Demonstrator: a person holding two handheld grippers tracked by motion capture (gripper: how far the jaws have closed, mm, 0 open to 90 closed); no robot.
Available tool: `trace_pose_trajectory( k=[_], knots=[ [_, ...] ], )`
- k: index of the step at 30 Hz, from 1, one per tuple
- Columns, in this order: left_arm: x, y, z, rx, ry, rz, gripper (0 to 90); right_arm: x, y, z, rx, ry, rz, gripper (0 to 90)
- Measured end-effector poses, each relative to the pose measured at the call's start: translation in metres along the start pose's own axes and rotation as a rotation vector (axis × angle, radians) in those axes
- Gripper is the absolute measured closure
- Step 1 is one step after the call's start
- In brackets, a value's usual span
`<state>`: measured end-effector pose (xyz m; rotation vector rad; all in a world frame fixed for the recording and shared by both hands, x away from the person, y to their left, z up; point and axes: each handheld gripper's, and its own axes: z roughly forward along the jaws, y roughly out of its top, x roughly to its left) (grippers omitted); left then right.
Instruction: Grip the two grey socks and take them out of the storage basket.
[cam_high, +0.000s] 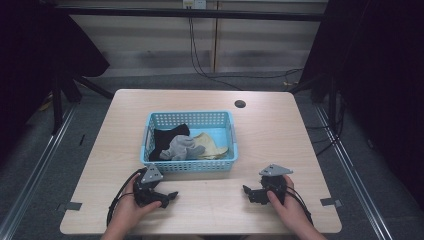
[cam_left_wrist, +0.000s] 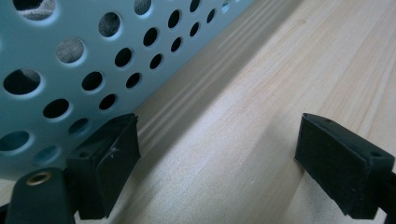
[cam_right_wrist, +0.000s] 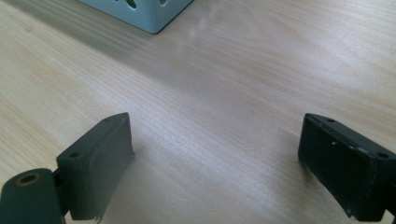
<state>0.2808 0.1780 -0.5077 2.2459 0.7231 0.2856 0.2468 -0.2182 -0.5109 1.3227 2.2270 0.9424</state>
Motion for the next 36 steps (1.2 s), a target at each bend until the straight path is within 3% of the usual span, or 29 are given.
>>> trace_pose_trajectory(
  k=[9, 17, 18, 21, 24, 26, 27, 28, 30, 34, 36],
  knots=[
    [-0.001, 0.001, 0.001, -0.003, 0.004, -0.011, 12.0, 0.0, 0.0, 0.0, 0.0, 0.0, 0.0, 9.5],
    [-0.004, 0.01, -0.004, 0.102, 0.017, -0.026, 17.2, 0.0, 0.0, 0.0, 0.0, 0.001, 0.002, 9.5],
    [-0.004, 0.013, -0.006, 0.126, -0.001, -0.041, 18.6, 0.0, 0.0, 0.0, 0.0, 0.001, 0.003, 9.5],
    [-0.004, 0.017, -0.012, 0.13, -0.002, -0.062, 19.9, 0.0, 0.0, 0.0, 0.003, 0.0, 0.006, 9.5],
    [-0.005, 0.023, -0.017, 0.175, -0.009, -0.063, 21.4, 0.0, 0.0, 0.0, 0.004, 0.0, 0.006, 9.5],
    [-0.006, 0.025, -0.018, 0.238, -0.004, -0.05, 21.4, 0.001, 0.0, 0.0, 0.006, 0.0, 0.009, 9.5],
    [-0.006, 0.025, -0.018, 0.238, -0.004, -0.05, 21.4, 0.001, 0.0, 0.0, 0.006, 0.0, 0.009, 9.5],
    [-0.006, 0.027, -0.019, 0.278, -0.015, -0.053, 21.5, 0.0, 0.0, 0.0, 0.004, 0.0, 0.007, 9.5],
    [-0.005, 0.028, -0.02, 0.294, -0.024, -0.065, 21.6, 0.001, 0.0, 0.0, 0.005, 0.0, 0.009, 9.5],
    [-0.003, 0.033, -0.023, 0.377, -0.08, -0.117, 22.5, 0.0, 0.0, 0.0, 0.004, 0.0, 0.006, 9.5],
    [-0.002, 0.035, -0.023, 0.405, -0.087, -0.12, 22.5, 0.0, 0.0, 0.0, 0.004, 0.0, 0.007, 9.5]
  ],
)
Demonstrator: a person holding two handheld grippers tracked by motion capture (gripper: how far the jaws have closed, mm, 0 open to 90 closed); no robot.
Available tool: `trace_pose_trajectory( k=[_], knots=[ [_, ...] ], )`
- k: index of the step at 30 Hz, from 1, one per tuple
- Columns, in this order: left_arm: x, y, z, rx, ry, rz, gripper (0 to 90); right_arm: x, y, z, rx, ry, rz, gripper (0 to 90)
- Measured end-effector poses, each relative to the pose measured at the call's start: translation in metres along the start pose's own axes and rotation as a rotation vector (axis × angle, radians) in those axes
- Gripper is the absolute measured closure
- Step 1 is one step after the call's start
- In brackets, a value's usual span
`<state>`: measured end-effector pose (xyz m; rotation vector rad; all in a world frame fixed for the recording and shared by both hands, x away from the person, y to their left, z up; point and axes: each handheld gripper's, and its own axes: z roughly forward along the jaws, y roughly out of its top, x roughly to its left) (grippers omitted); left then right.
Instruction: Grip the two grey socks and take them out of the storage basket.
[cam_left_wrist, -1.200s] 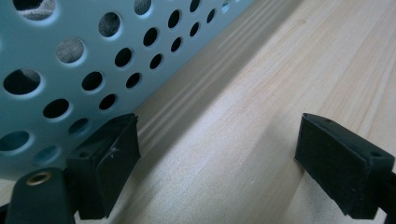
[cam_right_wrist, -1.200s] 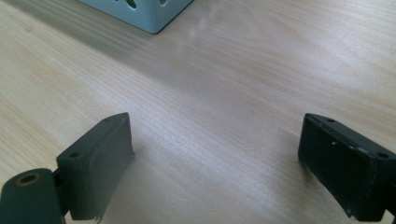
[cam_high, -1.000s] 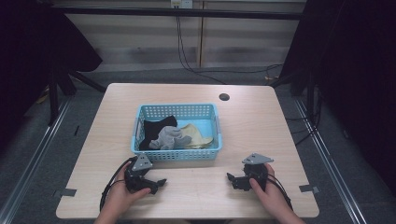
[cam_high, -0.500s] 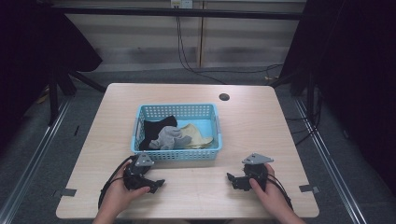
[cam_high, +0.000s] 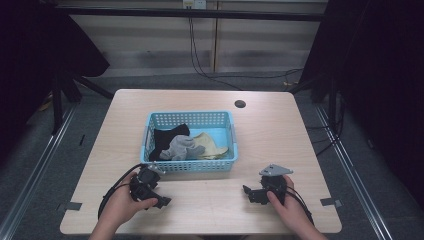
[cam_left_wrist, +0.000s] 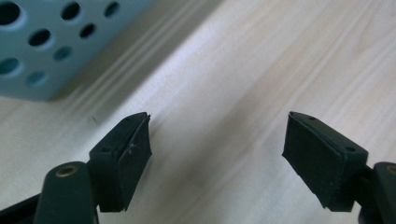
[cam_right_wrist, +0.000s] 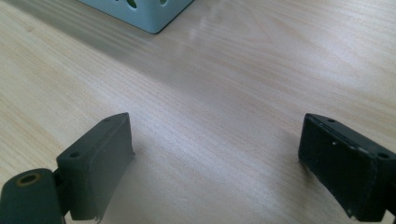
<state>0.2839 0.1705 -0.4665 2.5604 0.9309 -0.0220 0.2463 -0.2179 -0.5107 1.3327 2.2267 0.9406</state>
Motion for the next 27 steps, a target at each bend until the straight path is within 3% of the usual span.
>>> trace_pose_trajectory(
  k=[4, 13, 16, 20, 27],
  knots=[
    [-0.001, 0.005, -0.003, 0.049, -0.005, 0.002, 22.5, 0.0, 0.0, 0.0, 0.0, 0.0, 0.0, 9.5],
    [-0.002, 0.023, -0.021, 0.081, -0.022, 0.006, 22.5, 0.0, 0.0, 0.0, 0.001, -0.001, 0.002, 9.5],
    [-0.002, 0.028, -0.027, 0.088, -0.049, 0.003, 22.5, 0.0, 0.0, 0.0, 0.0, 0.0, -0.001, 9.5],
    [-0.004, 0.034, -0.035, 0.121, -0.046, 0.016, 22.5, 0.0, 0.0, 0.0, -0.001, 0.0, 0.0, 9.5],
    [-0.001, 0.045, -0.051, 0.13, -0.041, 0.012, 22.5, 0.0, 0.0, 0.0, -0.002, 0.0, -0.002, 9.5]
  ],
)
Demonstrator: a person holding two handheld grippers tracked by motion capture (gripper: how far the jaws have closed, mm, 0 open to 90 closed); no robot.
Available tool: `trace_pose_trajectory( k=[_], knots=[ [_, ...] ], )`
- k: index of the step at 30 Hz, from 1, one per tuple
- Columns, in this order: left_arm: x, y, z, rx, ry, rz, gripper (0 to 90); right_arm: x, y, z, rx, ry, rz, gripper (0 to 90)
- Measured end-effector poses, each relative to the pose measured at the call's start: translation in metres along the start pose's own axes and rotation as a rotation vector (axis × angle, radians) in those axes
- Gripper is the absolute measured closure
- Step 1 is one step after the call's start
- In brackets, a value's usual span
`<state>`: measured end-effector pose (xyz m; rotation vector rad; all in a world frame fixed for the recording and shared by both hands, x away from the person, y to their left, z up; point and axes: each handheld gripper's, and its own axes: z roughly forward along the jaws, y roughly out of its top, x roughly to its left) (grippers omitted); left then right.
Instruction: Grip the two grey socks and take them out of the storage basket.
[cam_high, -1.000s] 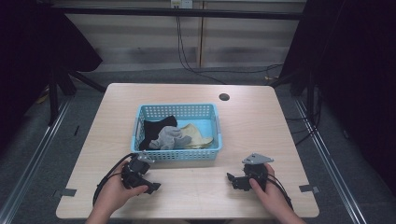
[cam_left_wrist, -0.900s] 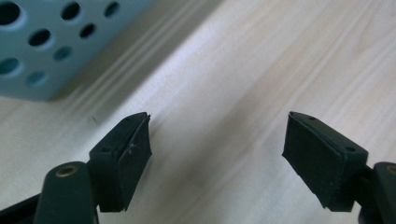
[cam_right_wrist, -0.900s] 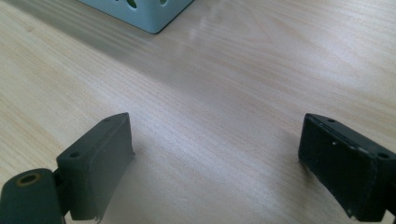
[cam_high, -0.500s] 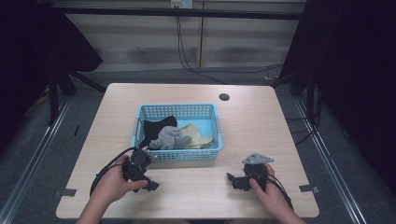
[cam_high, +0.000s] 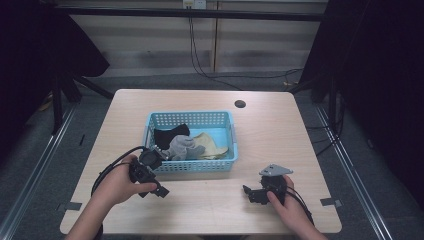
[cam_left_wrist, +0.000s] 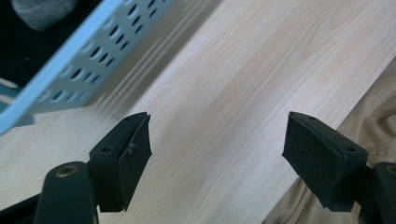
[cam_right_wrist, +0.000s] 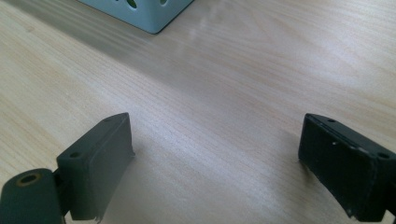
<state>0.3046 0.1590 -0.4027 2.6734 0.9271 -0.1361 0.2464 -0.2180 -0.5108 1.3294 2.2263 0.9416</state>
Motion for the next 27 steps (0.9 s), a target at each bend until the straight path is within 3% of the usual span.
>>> trace_pose_trajectory(
  k=[10, 17, 25, 27],
  knots=[
    [0.003, 0.014, -0.02, 0.031, 0.008, -0.008, 22.6, 0.0, 0.0, 0.0, 0.001, 0.001, 0.004, 9.5],
    [0.007, 0.033, -0.036, 0.036, 0.017, -0.012, 22.6, 0.0, 0.0, 0.0, -0.006, 0.002, 0.002, 9.5],
    [0.011, 0.051, -0.038, 0.06, -0.009, -0.007, 23.4, 0.0, 0.0, 0.0, -0.004, 0.0, 0.003, 9.5],
    [0.014, 0.057, -0.037, 0.051, 0.002, -0.027, 23.6, 0.0, 0.0, 0.0, -0.004, 0.001, 0.002, 9.5]
  ],
)
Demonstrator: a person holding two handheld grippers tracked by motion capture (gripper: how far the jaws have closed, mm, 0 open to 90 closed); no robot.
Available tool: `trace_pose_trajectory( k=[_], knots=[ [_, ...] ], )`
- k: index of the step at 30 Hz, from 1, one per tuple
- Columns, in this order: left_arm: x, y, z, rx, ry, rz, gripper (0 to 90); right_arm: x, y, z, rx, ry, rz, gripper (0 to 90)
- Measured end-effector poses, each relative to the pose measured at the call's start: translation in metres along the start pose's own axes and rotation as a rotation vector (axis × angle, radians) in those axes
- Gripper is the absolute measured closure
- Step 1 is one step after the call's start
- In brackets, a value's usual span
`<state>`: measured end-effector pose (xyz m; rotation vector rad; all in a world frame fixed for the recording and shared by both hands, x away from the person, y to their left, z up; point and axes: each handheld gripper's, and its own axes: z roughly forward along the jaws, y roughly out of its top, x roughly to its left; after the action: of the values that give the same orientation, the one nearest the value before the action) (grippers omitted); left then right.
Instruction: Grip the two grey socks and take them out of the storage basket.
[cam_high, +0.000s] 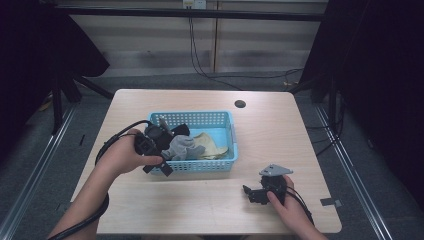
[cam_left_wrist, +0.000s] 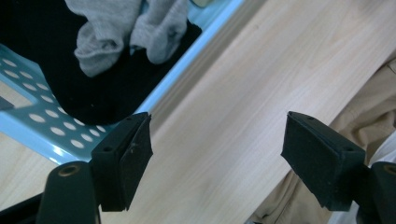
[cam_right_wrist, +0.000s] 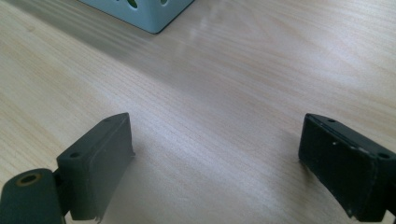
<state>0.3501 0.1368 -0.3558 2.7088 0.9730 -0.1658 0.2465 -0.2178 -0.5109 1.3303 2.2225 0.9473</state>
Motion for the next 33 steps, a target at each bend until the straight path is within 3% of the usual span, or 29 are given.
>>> trace_pose_trajectory(
  k=[10, 22, 33],
  knots=[
    [0.009, 0.022, 0.002, -0.014, 0.032, -0.043, 24.7, 0.0, 0.0, 0.0, 0.002, 0.001, 0.0, 9.5],
    [0.019, 0.05, 0.024, -0.018, 0.042, -0.094, 29.8, 0.0, 0.0, 0.0, 0.0, 0.0, 0.001, 9.4],
    [0.018, 0.07, 0.042, -0.01, 0.053, -0.099, 33.7, 0.0, 0.0, -0.001, 0.001, 0.003, -0.005, 9.4]
  ],
)
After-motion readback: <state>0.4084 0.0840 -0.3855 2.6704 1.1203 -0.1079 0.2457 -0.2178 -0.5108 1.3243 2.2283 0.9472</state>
